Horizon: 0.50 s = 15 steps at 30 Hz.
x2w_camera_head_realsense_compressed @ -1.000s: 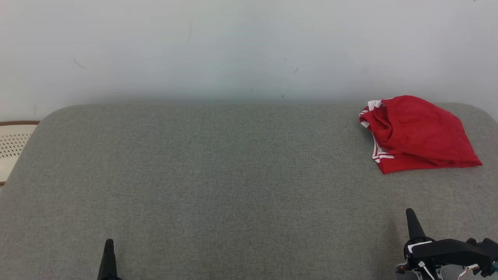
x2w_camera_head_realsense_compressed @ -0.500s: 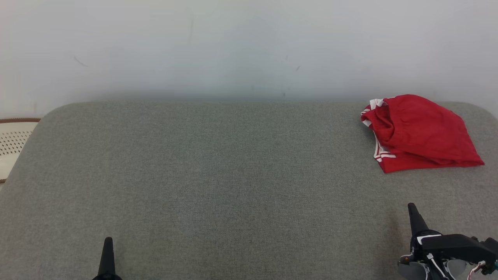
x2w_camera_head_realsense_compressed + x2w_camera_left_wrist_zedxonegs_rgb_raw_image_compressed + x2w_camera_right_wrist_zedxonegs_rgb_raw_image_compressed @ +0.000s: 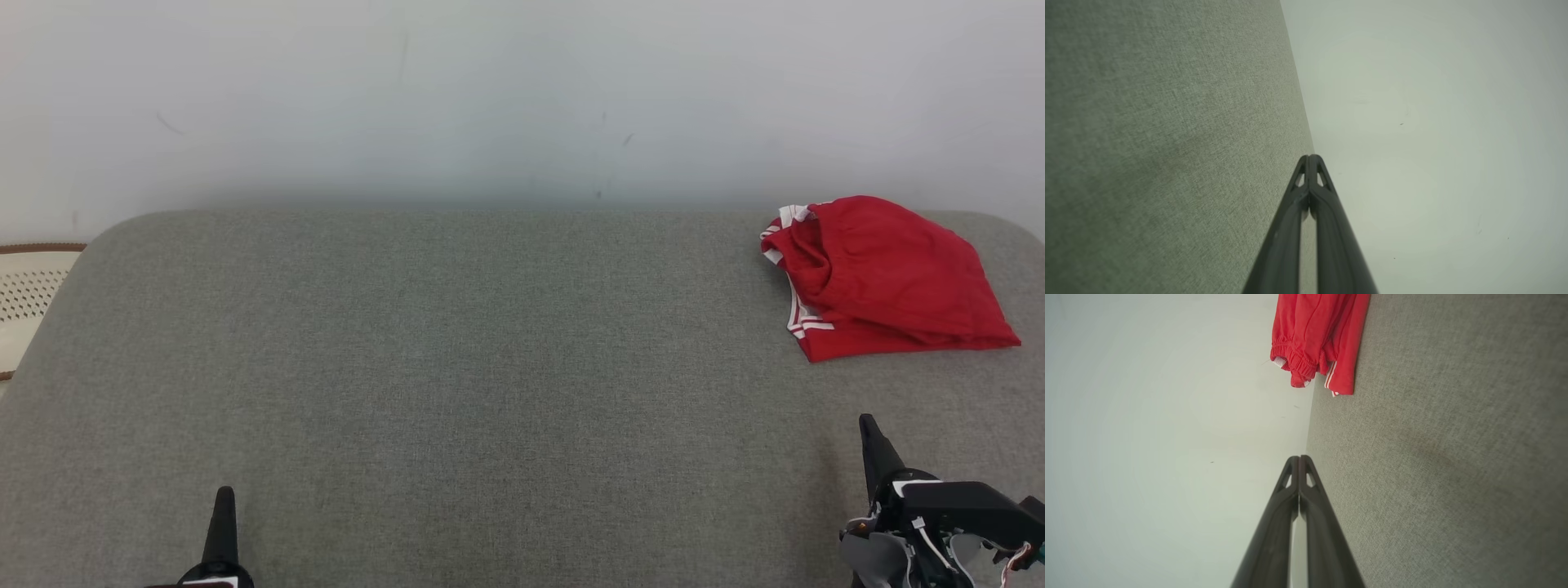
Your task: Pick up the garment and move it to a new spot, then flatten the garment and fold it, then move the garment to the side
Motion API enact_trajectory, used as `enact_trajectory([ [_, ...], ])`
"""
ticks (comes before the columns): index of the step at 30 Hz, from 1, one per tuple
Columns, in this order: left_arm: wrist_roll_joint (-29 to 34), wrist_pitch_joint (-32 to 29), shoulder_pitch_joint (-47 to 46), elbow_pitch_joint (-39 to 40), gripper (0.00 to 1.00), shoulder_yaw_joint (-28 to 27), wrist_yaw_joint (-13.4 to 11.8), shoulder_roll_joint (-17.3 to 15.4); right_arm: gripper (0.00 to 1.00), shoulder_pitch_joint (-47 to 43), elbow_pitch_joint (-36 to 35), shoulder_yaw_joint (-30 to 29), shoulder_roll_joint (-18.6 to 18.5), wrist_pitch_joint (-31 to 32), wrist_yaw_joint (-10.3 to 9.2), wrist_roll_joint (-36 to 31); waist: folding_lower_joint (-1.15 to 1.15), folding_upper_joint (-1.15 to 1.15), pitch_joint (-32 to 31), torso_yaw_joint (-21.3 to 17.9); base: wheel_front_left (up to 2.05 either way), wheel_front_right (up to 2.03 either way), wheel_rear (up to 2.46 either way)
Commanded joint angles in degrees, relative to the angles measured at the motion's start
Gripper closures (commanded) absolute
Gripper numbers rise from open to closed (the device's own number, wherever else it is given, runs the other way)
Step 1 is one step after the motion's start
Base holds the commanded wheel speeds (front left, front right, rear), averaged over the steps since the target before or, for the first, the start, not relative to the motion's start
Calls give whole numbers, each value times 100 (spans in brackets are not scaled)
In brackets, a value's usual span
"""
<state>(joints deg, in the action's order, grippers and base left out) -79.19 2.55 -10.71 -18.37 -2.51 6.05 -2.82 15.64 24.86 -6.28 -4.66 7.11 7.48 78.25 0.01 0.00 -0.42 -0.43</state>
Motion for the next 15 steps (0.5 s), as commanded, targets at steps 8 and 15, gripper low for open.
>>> enact_trajectory([
  [8, -415, -84, -155, -92, 100, -19, 67, -8, 100, 170, 54, -102, -19, 153, 2, 426, -1, 0, 20, 12, 0, 0, 0],
  [15, -721, -132, -207, -155, 100, -26, 99, -9, 100, 234, 116, -176, -13, 253, 2, 729, -1, 0, 39, 22, 0, 0, 0],
])
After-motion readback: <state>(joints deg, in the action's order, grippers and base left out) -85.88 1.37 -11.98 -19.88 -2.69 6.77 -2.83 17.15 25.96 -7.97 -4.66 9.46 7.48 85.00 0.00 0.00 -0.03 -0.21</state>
